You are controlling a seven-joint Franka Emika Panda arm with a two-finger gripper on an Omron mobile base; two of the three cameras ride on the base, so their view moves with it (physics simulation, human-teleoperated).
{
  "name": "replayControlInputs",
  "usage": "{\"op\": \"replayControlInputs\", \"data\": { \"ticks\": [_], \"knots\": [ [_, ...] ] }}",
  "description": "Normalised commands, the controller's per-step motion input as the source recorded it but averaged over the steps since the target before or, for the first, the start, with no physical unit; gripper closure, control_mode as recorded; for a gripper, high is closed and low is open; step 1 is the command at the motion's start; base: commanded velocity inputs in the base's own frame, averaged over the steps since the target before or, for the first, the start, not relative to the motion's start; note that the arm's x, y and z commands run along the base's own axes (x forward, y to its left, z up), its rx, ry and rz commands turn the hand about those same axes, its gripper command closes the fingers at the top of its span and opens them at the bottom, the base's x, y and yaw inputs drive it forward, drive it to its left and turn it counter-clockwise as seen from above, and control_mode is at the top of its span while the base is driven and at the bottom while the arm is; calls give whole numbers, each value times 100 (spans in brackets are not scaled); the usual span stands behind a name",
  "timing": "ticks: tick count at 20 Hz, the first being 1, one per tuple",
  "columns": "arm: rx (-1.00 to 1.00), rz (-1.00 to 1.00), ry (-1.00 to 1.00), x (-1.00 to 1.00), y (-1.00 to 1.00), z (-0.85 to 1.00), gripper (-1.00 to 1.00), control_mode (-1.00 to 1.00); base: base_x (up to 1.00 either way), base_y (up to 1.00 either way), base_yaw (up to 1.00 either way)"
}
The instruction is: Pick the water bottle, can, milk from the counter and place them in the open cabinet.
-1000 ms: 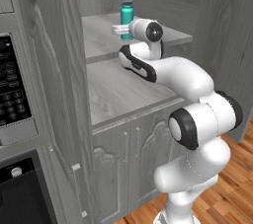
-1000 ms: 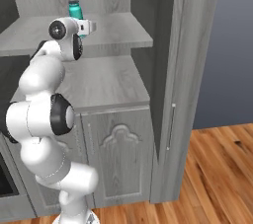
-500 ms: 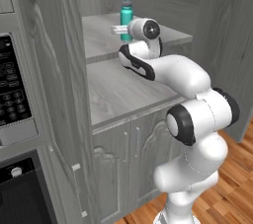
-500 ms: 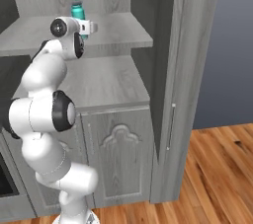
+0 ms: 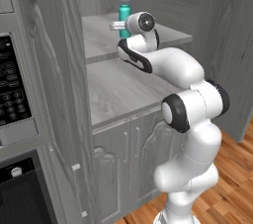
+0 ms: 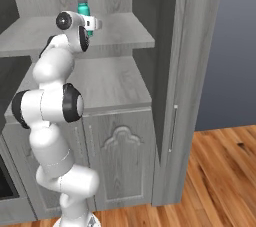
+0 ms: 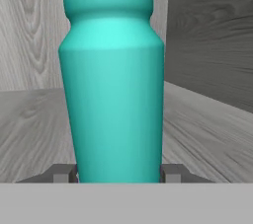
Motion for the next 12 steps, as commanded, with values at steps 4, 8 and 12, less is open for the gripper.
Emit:
{"op": "replayControlInputs", "data": {
  "ticks": [4, 8, 12],
  "knots": [
    [0, 0, -1, 50, 0, -31, 100, -100, 0, 0, 0],
    [0, 0, 0, 46, 0, -21, 100, -100, 0, 0, 0],
    [0, 0, 0, 40, 0, -23, 100, -100, 0, 0, 0]
  ]
}}
